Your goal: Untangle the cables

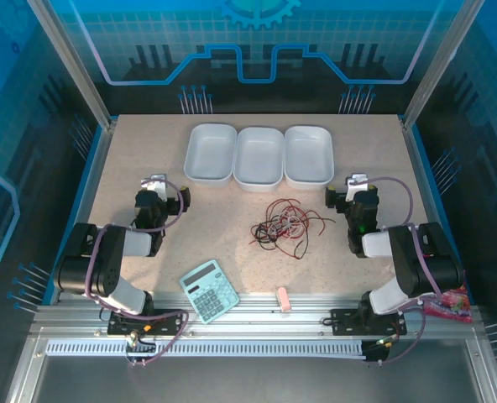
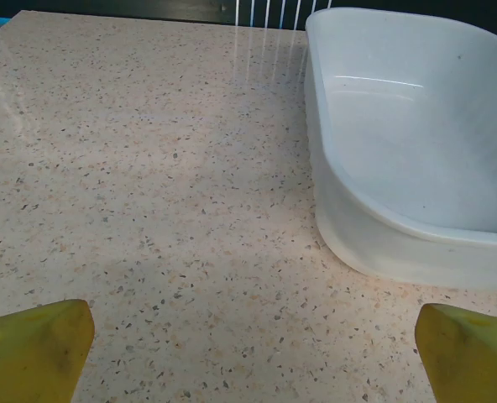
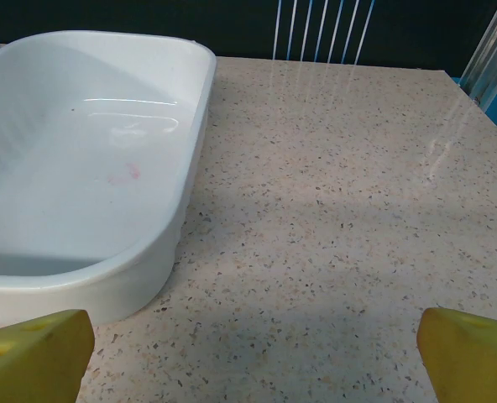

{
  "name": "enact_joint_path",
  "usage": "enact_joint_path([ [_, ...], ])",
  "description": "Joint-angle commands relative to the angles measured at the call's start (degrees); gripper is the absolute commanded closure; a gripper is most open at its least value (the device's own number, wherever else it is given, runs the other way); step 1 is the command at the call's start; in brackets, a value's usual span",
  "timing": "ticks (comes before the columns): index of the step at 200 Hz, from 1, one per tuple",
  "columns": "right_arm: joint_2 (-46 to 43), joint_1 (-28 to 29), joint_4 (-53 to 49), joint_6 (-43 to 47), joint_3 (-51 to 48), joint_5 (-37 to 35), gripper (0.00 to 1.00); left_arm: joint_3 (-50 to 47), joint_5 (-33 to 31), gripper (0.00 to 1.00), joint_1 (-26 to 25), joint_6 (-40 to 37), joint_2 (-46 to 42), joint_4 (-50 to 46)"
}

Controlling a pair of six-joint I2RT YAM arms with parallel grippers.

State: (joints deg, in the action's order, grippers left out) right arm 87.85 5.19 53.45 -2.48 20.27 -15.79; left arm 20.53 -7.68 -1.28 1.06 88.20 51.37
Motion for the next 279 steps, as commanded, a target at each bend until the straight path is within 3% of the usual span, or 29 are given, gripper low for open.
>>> enact_joint_path([
  [1,0.48,0.02,0.91,0.64,0.84,0.07,0.00,1.22,0.30,0.01,0.40,-0.71,0.65,1.82],
  [257,0.43,0.04,0.99,0.70,0.89,0.30,0.00,1.25,0.26,0.01,0.44,-0.71,0.69,1.93],
  [279,-1.82,-0.01,-3.36,0.68,2.02,1.31,0.00,1.43,-1.99,0.01,0.52,0.17,-2.38,-1.11],
])
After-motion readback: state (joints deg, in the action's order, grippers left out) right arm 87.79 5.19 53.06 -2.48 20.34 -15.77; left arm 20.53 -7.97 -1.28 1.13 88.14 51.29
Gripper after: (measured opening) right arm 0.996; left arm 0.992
